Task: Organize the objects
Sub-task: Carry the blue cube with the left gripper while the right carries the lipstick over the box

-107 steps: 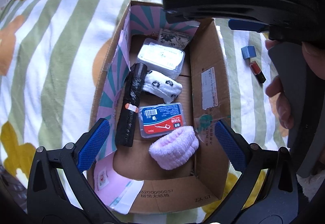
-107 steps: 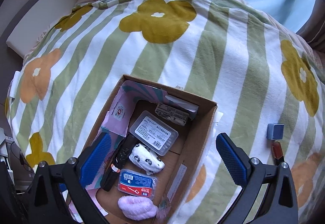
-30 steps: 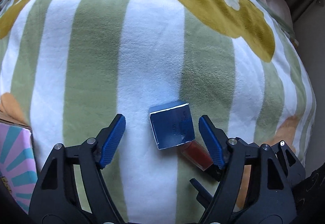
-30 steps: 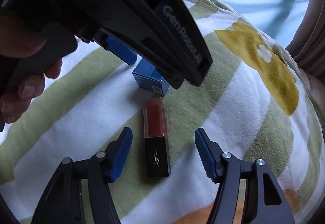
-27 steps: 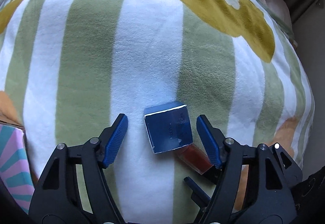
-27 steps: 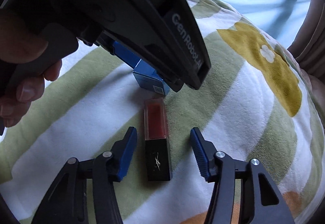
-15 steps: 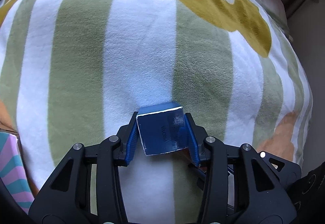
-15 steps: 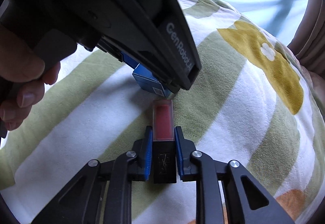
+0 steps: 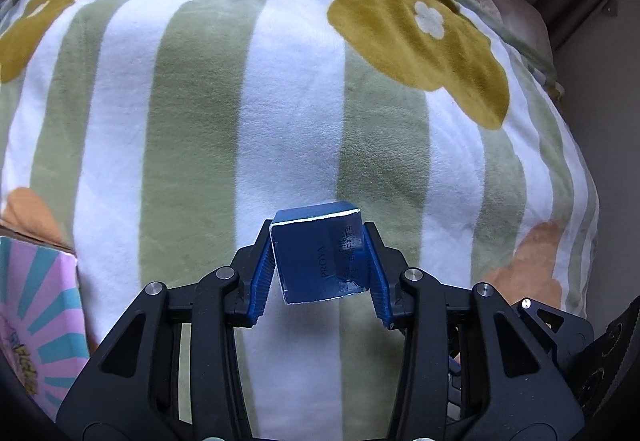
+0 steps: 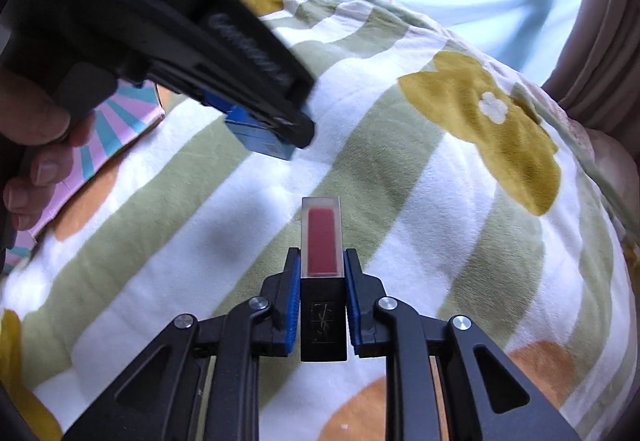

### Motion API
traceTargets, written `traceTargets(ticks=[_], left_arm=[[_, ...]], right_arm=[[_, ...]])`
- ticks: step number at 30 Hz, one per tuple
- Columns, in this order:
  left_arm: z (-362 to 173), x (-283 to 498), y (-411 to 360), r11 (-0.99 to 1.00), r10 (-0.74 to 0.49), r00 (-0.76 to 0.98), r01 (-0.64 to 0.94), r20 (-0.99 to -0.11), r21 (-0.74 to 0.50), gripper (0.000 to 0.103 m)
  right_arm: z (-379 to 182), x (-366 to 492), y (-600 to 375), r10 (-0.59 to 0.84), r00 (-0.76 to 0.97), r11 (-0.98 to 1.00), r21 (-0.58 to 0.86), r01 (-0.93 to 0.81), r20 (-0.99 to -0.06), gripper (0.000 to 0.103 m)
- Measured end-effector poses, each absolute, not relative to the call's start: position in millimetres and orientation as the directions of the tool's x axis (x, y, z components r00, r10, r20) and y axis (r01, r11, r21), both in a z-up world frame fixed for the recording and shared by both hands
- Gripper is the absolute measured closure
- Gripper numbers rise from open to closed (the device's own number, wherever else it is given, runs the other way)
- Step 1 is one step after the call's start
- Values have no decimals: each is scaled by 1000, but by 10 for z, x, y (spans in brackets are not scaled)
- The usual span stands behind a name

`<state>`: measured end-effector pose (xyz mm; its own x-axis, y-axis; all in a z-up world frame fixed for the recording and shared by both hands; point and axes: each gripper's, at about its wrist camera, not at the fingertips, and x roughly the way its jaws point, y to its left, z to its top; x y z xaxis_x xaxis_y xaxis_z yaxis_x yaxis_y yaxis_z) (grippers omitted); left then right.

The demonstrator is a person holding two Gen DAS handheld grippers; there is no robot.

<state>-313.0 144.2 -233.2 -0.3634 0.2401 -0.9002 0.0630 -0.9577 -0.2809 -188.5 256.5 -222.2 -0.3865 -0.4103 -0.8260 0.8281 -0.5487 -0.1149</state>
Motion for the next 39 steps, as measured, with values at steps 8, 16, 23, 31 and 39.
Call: traceTargets(ticks=[8,16,23,31,39], left_arm=[[-1654,-2687,1225,-963,220,-406,52,-887,-263,65],[-969,-2023,1108,-973,207,-443,-2,-872,-230,65],[-632,-1387,1063,-971,221,-444,-17,-868,-238,65],[-480,-724,1034,-966,236,-431,-11,-871,-257,65],[-436,-478,950,-964,249,-433,-21,-867,-266,65]], right_arm=[[-1442,-1723,2700,-368,-421,-667,-81,741,-829,85],[-715,-1459,2892,-318,-437,-798,-11,603,-841,85],[-390,-1123,3043,-284,-433,-872,43,487,-855,85],[-294,-722,3171,-243,-443,-902,33,430,-863,85],[-273,-580,3053,-233,-440,-903,24,430,-867,85]])
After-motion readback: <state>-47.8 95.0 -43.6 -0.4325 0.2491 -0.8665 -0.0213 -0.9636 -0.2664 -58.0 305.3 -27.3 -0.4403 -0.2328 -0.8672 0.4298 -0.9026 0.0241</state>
